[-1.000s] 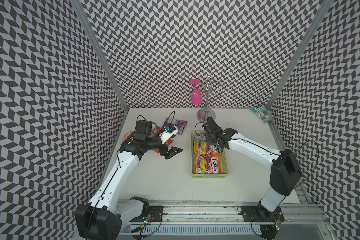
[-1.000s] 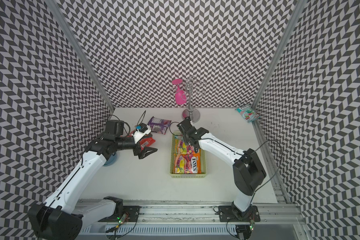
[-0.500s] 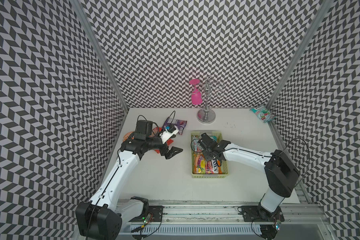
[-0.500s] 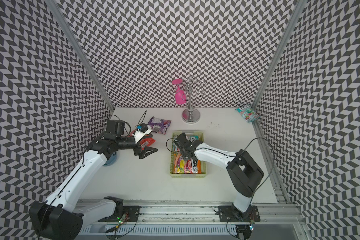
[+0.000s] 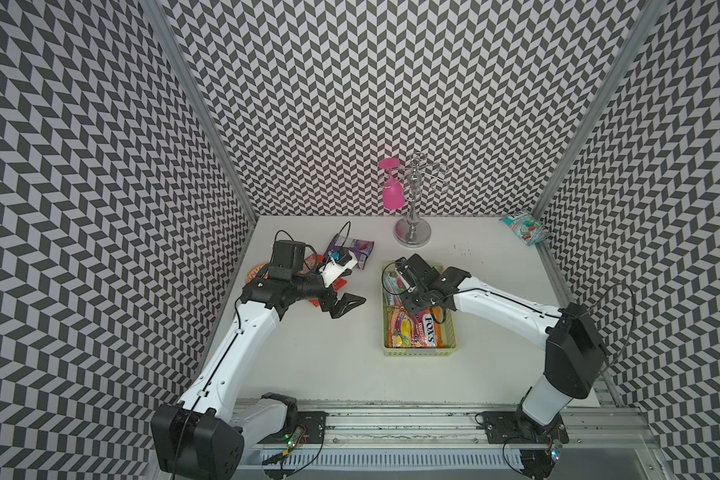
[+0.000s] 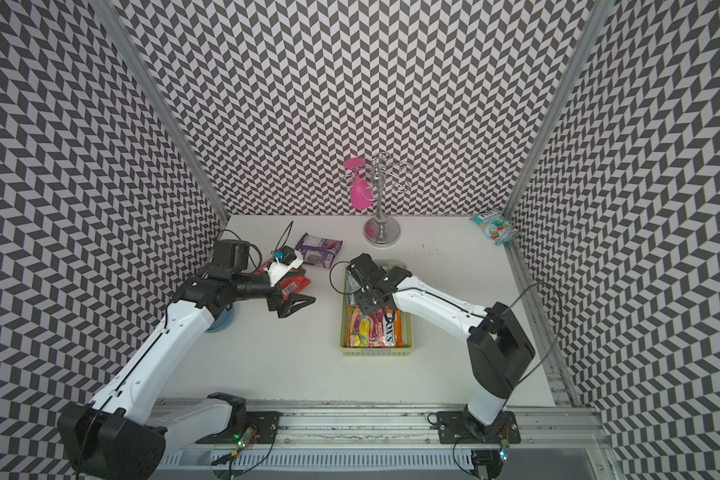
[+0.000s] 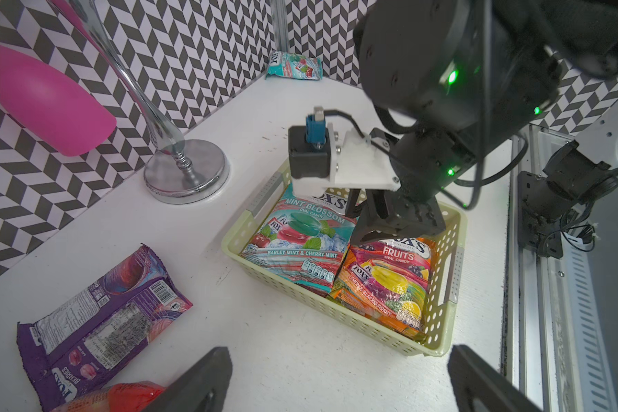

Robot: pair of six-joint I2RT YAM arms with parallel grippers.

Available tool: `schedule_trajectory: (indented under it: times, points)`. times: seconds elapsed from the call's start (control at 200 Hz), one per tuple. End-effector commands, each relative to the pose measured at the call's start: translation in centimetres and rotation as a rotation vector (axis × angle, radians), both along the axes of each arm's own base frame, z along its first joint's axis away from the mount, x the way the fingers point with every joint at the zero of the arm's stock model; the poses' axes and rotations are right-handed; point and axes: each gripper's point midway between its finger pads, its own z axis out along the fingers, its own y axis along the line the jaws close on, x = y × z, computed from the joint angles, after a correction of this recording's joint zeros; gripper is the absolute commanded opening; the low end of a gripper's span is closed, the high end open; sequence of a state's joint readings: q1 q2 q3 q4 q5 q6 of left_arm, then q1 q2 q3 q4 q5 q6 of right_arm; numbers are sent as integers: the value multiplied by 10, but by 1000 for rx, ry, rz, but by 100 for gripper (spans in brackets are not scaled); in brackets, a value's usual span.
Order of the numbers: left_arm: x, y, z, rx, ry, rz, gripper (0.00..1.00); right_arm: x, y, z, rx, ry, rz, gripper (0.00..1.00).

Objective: Put the candies in the basket
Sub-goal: Place the candy in the basket, then pick up the candy at the center of the board.

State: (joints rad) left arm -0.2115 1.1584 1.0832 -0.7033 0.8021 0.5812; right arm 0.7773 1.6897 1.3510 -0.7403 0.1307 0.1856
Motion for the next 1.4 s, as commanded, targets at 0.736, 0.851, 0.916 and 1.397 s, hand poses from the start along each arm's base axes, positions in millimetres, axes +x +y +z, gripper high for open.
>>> schedule_trajectory:
  times: [0.736,0.851,0.916,1.397]
  points:
    - [80,52,9,148,-111,422,99,70,4,-28,94,-31,-116,44]
    - [111,63,2,186,-74,529,96,73,0,11,161,-87,-121,45]
    - [129,68,-4,206,-54,585,95,73,-7,32,185,-122,-126,46]
    - [222,73,-63,317,123,691,87,43,-120,96,224,-377,-302,79]
